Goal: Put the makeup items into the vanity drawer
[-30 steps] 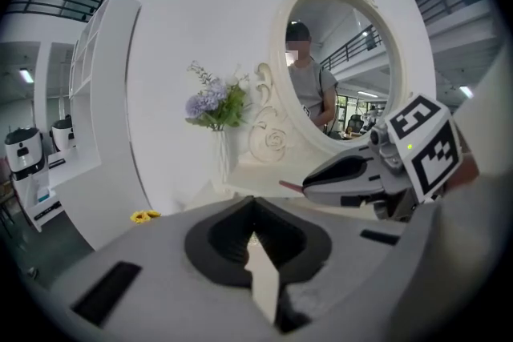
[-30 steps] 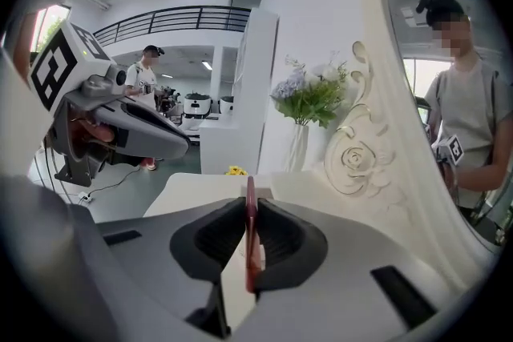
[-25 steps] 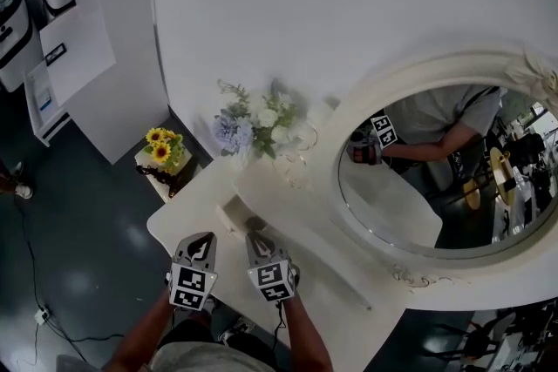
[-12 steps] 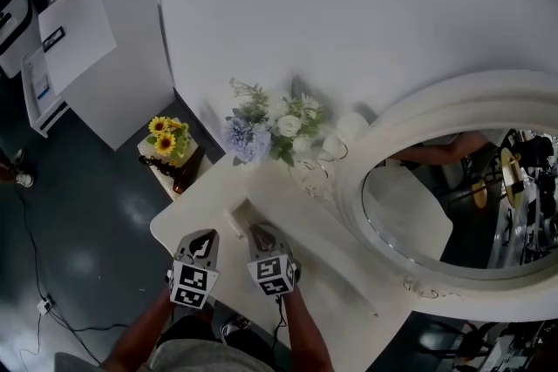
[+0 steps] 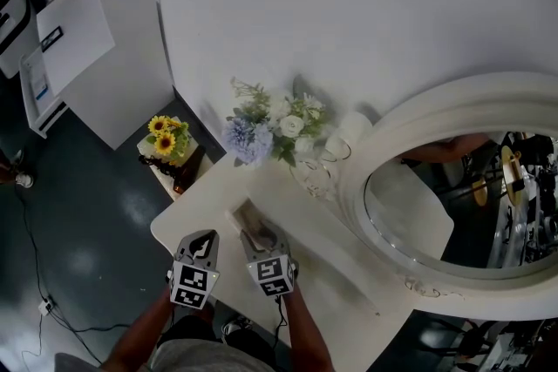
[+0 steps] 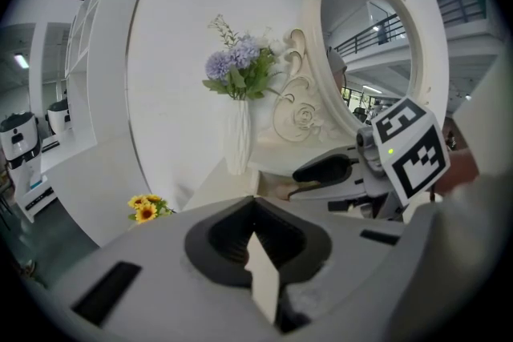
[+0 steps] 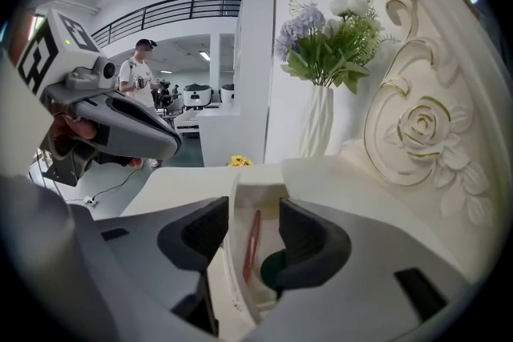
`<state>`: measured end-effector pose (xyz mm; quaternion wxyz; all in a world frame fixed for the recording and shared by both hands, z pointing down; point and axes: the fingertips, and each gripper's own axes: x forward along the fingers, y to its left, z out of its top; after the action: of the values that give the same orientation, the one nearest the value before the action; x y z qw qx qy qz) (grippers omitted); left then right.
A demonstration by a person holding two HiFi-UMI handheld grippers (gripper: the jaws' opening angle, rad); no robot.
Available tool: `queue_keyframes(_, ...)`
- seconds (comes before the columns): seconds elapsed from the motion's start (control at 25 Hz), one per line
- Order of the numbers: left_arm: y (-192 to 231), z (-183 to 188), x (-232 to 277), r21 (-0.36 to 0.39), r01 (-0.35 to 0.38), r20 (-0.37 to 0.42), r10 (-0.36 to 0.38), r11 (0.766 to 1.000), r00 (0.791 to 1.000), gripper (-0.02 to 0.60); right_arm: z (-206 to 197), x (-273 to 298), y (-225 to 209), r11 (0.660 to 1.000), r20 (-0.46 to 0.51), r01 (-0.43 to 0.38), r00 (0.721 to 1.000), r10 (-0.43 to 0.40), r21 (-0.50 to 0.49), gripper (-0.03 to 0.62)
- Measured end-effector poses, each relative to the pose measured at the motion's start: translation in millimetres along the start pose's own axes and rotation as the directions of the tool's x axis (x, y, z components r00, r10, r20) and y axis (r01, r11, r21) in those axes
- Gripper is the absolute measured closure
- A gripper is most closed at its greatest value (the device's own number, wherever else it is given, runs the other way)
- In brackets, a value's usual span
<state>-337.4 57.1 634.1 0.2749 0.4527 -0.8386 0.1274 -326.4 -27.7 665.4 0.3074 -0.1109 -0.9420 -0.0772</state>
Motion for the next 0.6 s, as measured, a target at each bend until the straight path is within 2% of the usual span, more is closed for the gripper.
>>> queue_keyframes(0.36, 0.7, 7.4, -5.6, 0.013, 0.0, 0.018, 0.0, 1.0, 1.0, 0.581, 4.2, -10.3, -0.6, 0.999, 0.025, 0.03, 0.999, -0.031, 0.023, 0.396)
queue_keyframes(0.6, -12.8, 34.7, -7.9, 0.056, 0.028, 0.063, -0.032, 0.998, 0.998, 0.581, 20.9, -40.8, -6.7, 0.997, 0.078, 0.07, 0.994, -0.072, 0.027, 0.398)
